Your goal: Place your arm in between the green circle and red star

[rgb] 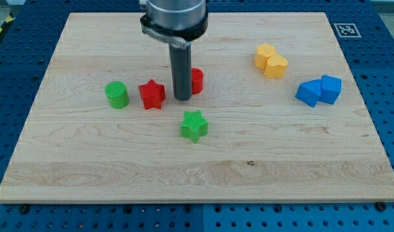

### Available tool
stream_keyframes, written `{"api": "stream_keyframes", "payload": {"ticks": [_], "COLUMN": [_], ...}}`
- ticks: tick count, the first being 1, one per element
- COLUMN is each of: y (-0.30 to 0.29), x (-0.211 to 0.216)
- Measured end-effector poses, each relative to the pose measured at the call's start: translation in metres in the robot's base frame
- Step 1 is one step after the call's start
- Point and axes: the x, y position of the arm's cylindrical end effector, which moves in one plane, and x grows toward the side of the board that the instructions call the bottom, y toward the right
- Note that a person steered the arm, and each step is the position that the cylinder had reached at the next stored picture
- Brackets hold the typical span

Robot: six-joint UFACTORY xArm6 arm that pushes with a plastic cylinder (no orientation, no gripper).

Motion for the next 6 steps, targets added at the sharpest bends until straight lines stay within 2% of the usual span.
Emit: {"api": "stream_keyframes", "payload": {"ticks": [1, 3, 6], "y": [0.000, -0.009, -0.087], "x": [-0.006, 0.045, 0.050]}}
